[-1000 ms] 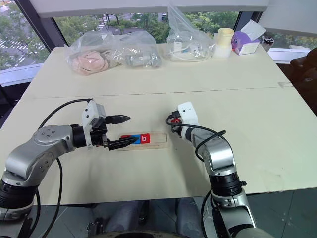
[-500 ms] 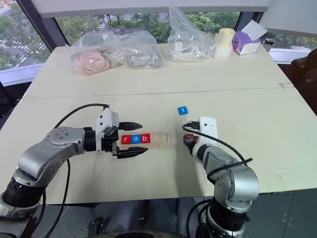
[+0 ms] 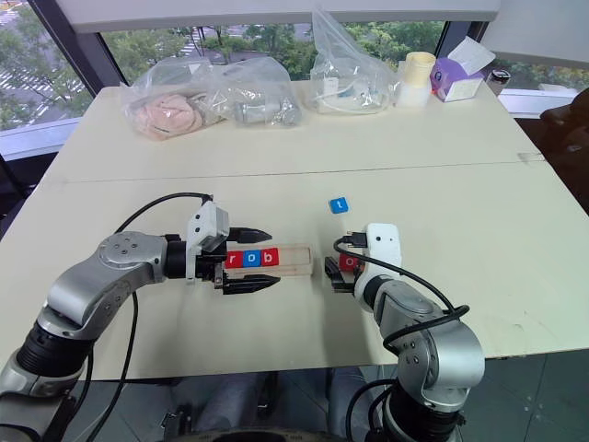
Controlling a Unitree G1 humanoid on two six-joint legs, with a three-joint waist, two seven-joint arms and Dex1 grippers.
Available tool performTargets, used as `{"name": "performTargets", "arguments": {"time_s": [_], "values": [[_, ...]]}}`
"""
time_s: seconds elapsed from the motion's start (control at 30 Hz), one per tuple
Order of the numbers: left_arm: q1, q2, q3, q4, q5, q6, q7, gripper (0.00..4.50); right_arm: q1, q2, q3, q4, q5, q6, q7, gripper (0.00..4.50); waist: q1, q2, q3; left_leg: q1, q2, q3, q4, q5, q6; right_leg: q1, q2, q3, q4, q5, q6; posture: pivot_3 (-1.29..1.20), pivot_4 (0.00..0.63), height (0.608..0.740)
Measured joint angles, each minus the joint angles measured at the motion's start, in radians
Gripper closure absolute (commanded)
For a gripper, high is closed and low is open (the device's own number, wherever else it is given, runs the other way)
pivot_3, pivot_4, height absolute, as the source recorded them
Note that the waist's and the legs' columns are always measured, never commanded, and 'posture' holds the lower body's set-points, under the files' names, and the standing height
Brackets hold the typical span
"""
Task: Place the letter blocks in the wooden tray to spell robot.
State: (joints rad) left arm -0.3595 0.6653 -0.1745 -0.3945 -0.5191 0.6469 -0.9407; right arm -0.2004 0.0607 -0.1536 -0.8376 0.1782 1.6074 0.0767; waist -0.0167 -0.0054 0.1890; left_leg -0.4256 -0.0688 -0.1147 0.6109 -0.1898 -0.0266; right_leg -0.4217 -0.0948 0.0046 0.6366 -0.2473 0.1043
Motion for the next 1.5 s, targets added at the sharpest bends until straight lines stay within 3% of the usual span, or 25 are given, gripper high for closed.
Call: {"name": "performTargets", "arguments": {"time_s": [0.2,0.33,0.4,0.63,0.83,1.13,1.23,1.4,1.5], "values": [[0.003,0.037,0.024,0.008,0.003,-0.007,-0.024,0.00,-0.104,-0.195,-0.031,0.023,0.046,-0.058,0.116,0.05,0.002,0.000,0.000,0.000,0.000,0.000,0.000,0.000,0.000,0.001,0.000,-0.001,-0.001,0.000,0.000,0.00,0.150,0.740],[0.007,0.116,0.062,0.007,-0.028,0.002,-0.093,0.00,-0.067,-0.573,0.002,0.129,0.117,-0.393,0.423,0.05,0.002,0.000,0.001,0.000,-0.001,0.001,0.000,-0.001,0.001,0.004,-0.001,-0.002,-0.005,-0.001,0.001,0.00,0.150,0.740],[0.006,0.149,0.074,0.003,-0.038,0.001,-0.130,0.00,-0.058,-0.670,0.026,0.227,0.098,-0.551,0.502,0.05,0.000,-0.002,0.001,0.000,-0.001,0.003,0.000,-0.001,0.002,0.006,-0.002,-0.004,-0.007,-0.001,0.002,0.00,0.150,0.740],[0.039,0.200,0.070,-0.056,-0.030,-0.022,-0.188,0.00,-0.053,-0.718,0.102,0.602,0.147,-1.065,0.876,0.05,0.002,-0.002,0.001,0.001,0.000,0.001,0.001,-0.001,0.002,0.007,-0.002,-0.004,-0.007,-0.001,0.002,0.00,0.150,0.740],[0.075,0.201,0.074,-0.104,-0.035,0.010,-0.149,0.00,-0.104,-0.807,0.195,0.854,0.087,-1.332,1.086,0.05,0.005,-0.002,0.001,0.002,-0.001,0.000,0.002,-0.001,0.002,0.009,-0.002,-0.004,-0.007,-0.001,0.003,0.00,0.150,0.740],[0.112,0.201,0.080,-0.119,-0.030,0.019,-0.106,0.00,-0.127,-0.799,0.245,0.997,0.028,-1.502,1.144,0.05,0.003,-0.002,0.002,0.002,-0.001,0.000,0.001,-0.001,0.002,0.009,-0.002,-0.003,-0.006,0.000,0.003,0.00,0.150,0.740],[0.131,0.206,0.081,-0.119,-0.022,0.009,-0.102,0.00,-0.131,-0.781,0.264,1.036,0.005,-1.548,1.139,0.93,0.005,-0.002,0.001,0.002,-0.001,0.000,0.001,-0.001,0.002,0.008,-0.002,-0.003,-0.006,-0.001,0.003,0.00,0.150,0.740],[0.154,0.216,0.084,-0.108,-0.003,-0.017,-0.102,0.00,-0.136,-0.771,0.276,1.048,-0.003,-1.586,1.142,3.33,0.005,-0.002,0.001,0.004,-0.001,0.000,0.002,-0.001,0.002,0.011,-0.002,-0.003,-0.006,0.000,0.002,0.00,0.150,0.740],[0.151,0.223,0.096,-0.080,0.006,-0.029,-0.104,0.00,-0.146,-0.764,0.276,1.041,-0.001,-1.557,1.131,3.34,0.004,-0.002,0.001,0.006,-0.001,0.000,0.002,-0.002,0.002,0.012,-0.002,-0.003,-0.006,0.000,0.002,0.00,0.150,0.740]]}}
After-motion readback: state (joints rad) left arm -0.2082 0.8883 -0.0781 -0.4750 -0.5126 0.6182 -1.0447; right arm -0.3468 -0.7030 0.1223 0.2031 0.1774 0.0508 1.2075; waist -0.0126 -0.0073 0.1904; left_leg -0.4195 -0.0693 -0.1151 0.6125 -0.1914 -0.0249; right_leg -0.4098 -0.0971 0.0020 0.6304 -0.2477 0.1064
